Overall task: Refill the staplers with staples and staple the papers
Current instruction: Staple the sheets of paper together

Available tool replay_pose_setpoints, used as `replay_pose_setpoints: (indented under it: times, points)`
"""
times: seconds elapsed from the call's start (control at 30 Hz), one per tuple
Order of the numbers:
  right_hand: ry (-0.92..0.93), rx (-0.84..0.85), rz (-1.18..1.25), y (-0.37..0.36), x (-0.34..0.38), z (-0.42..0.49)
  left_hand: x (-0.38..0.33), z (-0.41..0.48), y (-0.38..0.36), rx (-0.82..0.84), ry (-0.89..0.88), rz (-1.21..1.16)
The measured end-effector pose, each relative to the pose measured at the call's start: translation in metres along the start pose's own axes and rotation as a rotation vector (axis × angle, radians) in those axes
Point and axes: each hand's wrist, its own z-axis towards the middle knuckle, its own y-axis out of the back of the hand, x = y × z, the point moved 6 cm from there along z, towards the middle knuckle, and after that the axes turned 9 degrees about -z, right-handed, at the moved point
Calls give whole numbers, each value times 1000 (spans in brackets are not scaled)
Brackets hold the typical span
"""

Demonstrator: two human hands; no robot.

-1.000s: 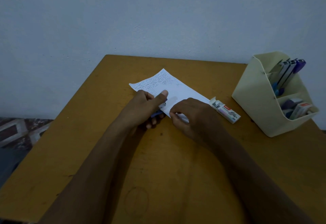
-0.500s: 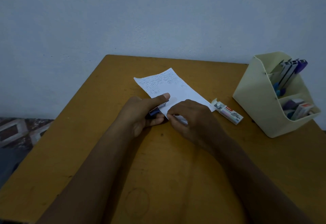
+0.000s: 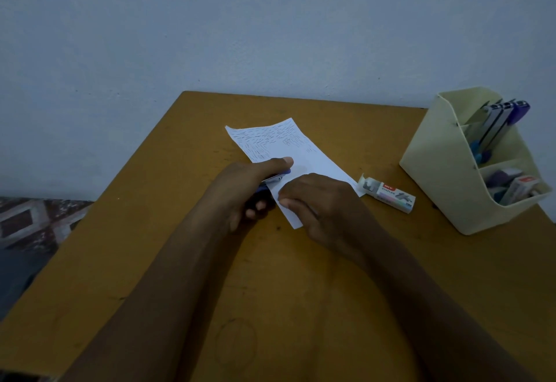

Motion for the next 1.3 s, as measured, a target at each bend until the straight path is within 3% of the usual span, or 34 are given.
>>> replay_pose_setpoints:
  times: [0.2,0.33,0.47,0.67,0.8,0.93,1.1,1.3]
  points:
    - [-118,-34,201,10,-3,2,0,-1,0,-53,-36,8]
    - [-444,-139,246,21,-28,-5,0,1,6,-140,-71,31]
    - [-739,-49,183,5,-59,-21,1,3,9,-167,-92,77]
    - [-814,-57,28,0,-70,-29,-1,3,11,-152,-108,15]
    - [-894,25,0,-3,-76,-34,-3,1,2,22,-132,-97]
    - [-979,37,180,0,-79,-35,-5,-2,-1,96,-104,-102]
    - [-1080,-132,438,11,-86,-40,-6,-5,-3,154,-68,-118]
    - [-1125,-220,635,11,-90,-44,-3,-1,3,172,-11,-159]
